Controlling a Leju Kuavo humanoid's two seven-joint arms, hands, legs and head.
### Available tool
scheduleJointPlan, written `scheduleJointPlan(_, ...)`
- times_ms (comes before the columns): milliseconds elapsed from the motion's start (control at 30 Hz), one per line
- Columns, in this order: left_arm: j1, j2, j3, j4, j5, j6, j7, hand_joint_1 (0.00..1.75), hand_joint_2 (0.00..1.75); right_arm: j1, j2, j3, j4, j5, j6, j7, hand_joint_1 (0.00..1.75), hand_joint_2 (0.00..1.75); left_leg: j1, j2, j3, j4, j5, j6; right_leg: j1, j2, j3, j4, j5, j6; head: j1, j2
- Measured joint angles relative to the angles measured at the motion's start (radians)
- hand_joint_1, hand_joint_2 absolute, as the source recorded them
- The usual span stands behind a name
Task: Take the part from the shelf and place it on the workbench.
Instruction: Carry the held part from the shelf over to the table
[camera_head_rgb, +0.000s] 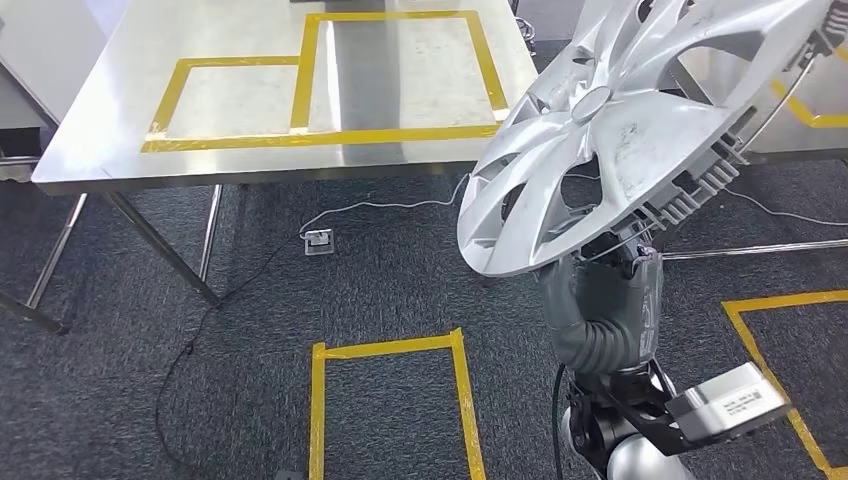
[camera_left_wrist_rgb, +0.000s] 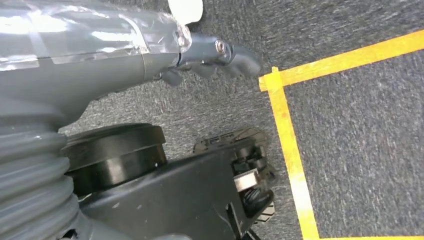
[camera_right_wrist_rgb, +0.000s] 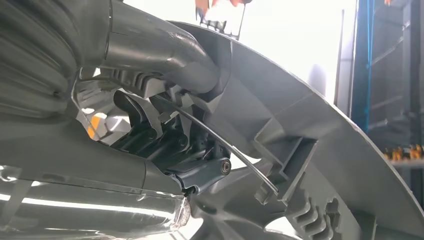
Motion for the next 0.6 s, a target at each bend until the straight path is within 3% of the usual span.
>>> scheduleJointPlan(33, 0.001, -0.001, 0.000, 0.000, 0.000, 0.000, 0.001, 0.00, 1.75, -0.001, -0.001, 0.000, -0.001, -0.004, 0.002, 0.001, 1.75, 1.75, -0.001, -0.005, 0.000, -0.002, 0.000, 0.011, 0.001, -0.004, -0.001, 0.002, -0.004, 0.004, -0.001, 0.000)
scheduleJointPlan(67, 0.001, -0.002, 0.000, 0.000, 0.000, 0.000, 0.002, 0.00, 1.75, -0.001, -0.003, 0.000, -0.002, -0.010, 0.003, 0.001, 1.75, 1.75, -0.002, -0.012, -0.001, -0.001, -0.001, 0.018, 0.001, -0.007, 0.001, 0.001, -0.008, 0.002, 0.002, 0.000)
scheduleJointPlan(200, 0.002, -0.007, 0.000, 0.000, 0.000, -0.001, 0.005, 0.00, 1.75, -0.001, -0.007, 0.000, -0.003, -0.043, 0.005, 0.001, 1.75, 1.75, -0.004, -0.032, 0.002, -0.003, -0.001, 0.025, 0.000, -0.013, 0.009, -0.003, -0.010, -0.034, 0.011, 0.000)
scheduleJointPlan(333, 0.002, -0.008, 0.000, 0.000, 0.000, -0.002, 0.009, 0.00, 1.75, 0.000, -0.008, 0.000, -0.002, -0.053, 0.002, -0.004, 1.75, 1.75, -0.007, -0.041, 0.002, -0.003, -0.003, 0.030, -0.001, -0.016, 0.013, -0.006, -0.007, -0.040, 0.025, 0.000)
scheduleJointPlan(467, 0.002, -0.008, 0.000, 0.000, 0.000, -0.003, 0.011, 0.00, 1.75, 0.004, -0.008, 0.000, -0.002, -0.059, -0.003, -0.009, 1.75, 1.75, -0.009, -0.042, 0.002, -0.002, -0.005, 0.034, -0.002, -0.017, 0.015, -0.011, -0.004, -0.025, 0.033, 0.000)
scheduleJointPlan(600, 0.002, -0.008, 0.000, 0.000, 0.000, -0.007, 0.013, 0.00, 1.75, 0.010, -0.007, 0.000, -0.002, -0.066, -0.010, -0.016, 1.75, 1.75, -0.012, -0.043, 0.002, -0.001, -0.006, 0.036, -0.007, -0.017, 0.018, -0.014, -0.006, 0.013, 0.035, 0.000)
